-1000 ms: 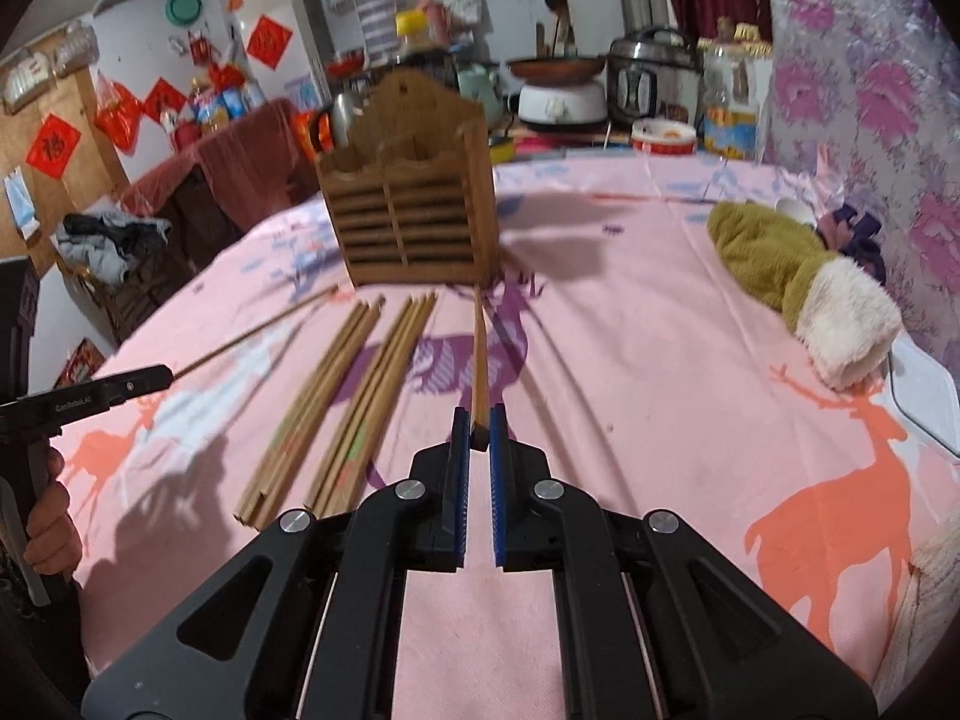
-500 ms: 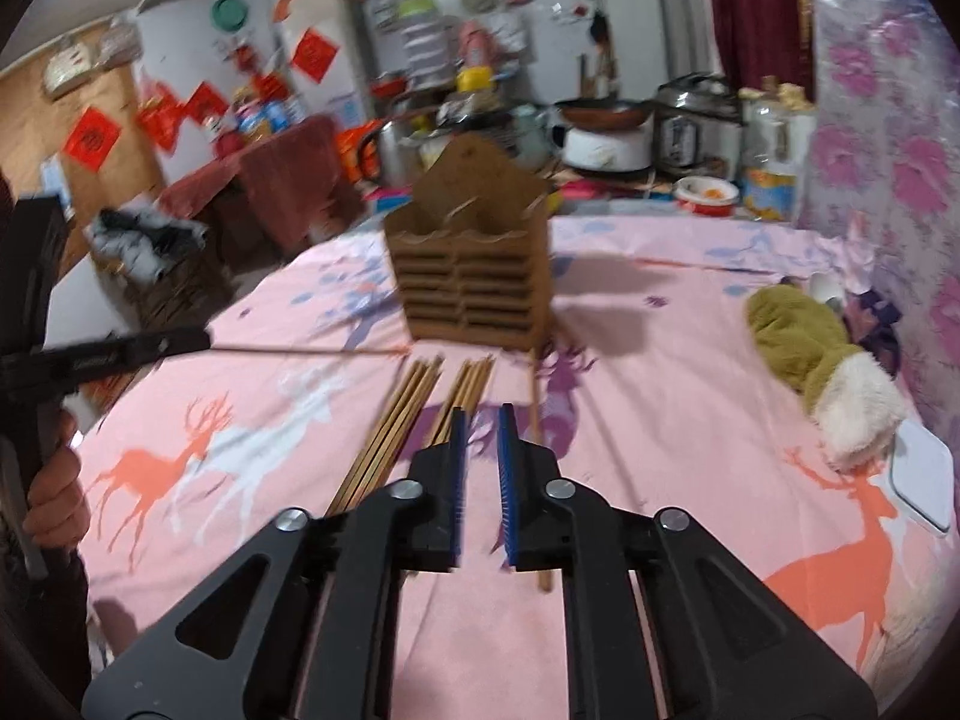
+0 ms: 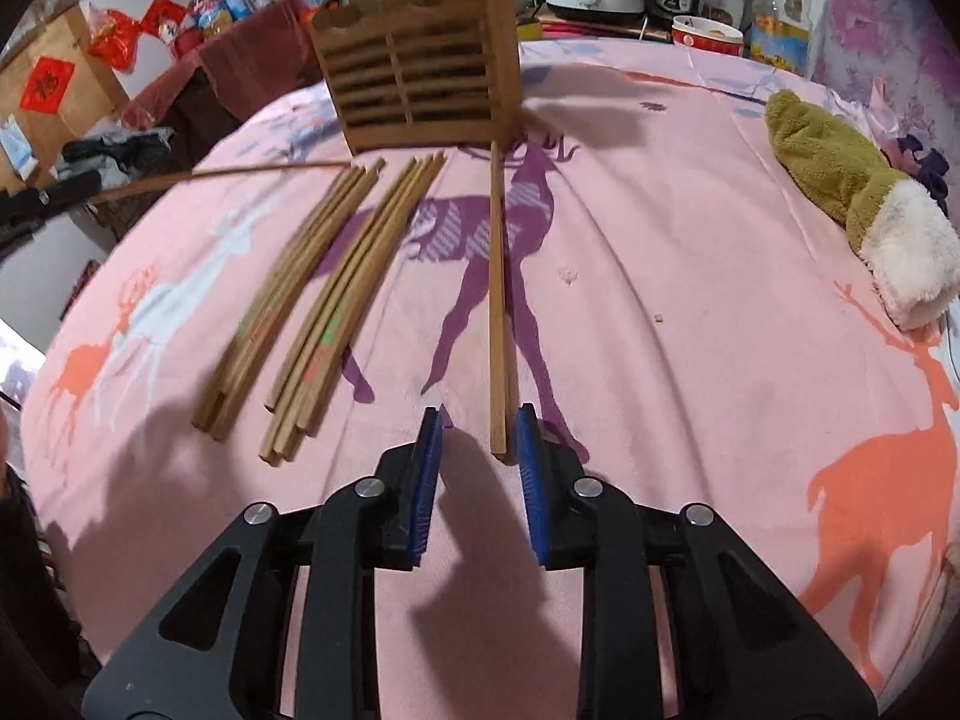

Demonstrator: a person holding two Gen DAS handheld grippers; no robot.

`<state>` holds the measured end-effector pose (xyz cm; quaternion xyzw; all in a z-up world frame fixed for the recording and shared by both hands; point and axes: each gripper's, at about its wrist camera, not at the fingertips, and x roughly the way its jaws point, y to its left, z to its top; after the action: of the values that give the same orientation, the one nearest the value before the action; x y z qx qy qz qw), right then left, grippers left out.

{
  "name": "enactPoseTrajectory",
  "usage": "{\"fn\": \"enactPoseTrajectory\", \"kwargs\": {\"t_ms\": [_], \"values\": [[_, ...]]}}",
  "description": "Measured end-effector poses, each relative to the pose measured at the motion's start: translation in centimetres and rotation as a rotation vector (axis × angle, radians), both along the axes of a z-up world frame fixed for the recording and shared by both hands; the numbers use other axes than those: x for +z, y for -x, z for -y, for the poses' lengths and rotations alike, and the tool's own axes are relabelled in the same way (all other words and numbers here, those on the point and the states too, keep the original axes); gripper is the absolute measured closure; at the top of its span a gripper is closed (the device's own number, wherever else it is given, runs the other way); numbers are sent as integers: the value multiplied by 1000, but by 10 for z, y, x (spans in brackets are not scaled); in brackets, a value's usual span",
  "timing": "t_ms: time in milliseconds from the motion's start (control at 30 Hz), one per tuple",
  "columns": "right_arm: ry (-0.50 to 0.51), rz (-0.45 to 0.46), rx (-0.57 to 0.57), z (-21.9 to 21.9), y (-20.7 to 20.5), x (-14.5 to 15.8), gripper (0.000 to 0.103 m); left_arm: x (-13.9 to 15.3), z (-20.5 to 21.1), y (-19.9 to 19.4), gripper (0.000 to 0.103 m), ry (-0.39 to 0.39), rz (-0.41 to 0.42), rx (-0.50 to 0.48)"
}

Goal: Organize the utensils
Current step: 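Carry the chopstick in the left gripper and drop it into the wooden holder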

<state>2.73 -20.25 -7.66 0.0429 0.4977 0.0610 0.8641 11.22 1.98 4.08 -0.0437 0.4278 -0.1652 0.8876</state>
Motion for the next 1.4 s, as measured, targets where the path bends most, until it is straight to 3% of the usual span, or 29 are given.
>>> {"fn": "enactPoseTrajectory", "kwargs": {"t_ms": [67,267,533,1133,1400], "values": [[17,8,-13,1,1,1,97,0,0,0,97,1,-5,1],[-7,142,-38,5,16,36,97,6,-1,-2,98,11,-22,-10],[17,298,-18,-5,13,109,97,44,22,-4,97,-16,40,-45],[-14,408,-13,-17,-41,172,97,99,85,-56,98,-69,115,-79],[-17,506,-14,-25,-68,224,97,155,87,-79,98,-53,224,-26]]}}
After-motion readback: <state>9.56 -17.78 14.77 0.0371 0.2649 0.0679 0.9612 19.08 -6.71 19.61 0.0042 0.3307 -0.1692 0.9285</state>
